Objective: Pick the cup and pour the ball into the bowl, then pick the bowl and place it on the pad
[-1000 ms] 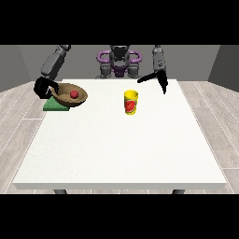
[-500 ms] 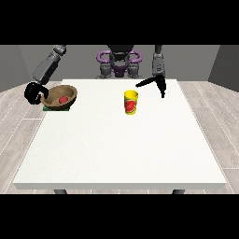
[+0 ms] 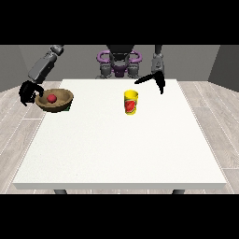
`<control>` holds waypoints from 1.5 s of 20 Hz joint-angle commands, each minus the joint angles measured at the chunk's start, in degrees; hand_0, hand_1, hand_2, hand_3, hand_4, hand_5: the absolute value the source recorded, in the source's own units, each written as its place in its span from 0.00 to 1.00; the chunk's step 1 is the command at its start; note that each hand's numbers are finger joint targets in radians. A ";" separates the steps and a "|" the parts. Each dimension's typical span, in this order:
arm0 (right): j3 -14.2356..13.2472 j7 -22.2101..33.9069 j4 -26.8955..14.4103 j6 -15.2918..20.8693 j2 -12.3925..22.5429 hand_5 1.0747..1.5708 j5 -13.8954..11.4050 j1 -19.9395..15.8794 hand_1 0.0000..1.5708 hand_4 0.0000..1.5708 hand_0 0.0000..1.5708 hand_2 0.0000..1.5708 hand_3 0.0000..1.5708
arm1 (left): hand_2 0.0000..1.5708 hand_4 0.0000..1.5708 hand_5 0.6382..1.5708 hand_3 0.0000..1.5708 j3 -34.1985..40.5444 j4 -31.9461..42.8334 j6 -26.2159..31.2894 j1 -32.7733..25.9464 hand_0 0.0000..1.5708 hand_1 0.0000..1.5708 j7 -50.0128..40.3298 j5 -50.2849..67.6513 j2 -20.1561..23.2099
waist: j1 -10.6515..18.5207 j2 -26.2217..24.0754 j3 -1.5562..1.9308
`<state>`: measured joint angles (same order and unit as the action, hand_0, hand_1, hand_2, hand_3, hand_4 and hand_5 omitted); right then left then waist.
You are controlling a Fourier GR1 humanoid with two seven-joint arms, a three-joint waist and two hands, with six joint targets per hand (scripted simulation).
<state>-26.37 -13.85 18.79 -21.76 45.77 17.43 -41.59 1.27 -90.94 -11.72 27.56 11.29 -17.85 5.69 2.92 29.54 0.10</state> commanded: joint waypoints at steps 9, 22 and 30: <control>1.39 2.83 -1.28 -1.71 0.22 1.00 -0.87 0.96 1.00 0.47 1.00 1.00 0.65 | 0.00 0.00 1.00 0.00 -0.07 -1.73 0.87 -1.78 0.00 0.00 -1.99 0.42 0.03 | -0.93 -2.19 -0.03; 3.27 2.75 -2.12 3.98 9.22 0.82 -5.59 2.37 0.00 0.00 0.00 0.27 0.21 | 0.00 0.00 0.99 0.00 -0.64 -7.57 1.07 -6.63 0.00 0.00 -0.97 0.64 0.01 | 0.06 -0.13 -0.02; 2.49 4.11 -2.09 4.64 8.93 0.85 -5.07 -1.74 0.00 0.00 0.00 0.21 0.15 | 0.00 0.00 1.00 0.00 -2.01 -11.15 1.64 -5.65 0.00 0.00 -5.06 0.64 -0.91 | -0.99 0.37 -0.01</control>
<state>-23.26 -9.84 16.44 -16.48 53.41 11.96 -41.74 0.29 -100.73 -9.66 22.68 6.39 -16.69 5.63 2.71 28.89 0.10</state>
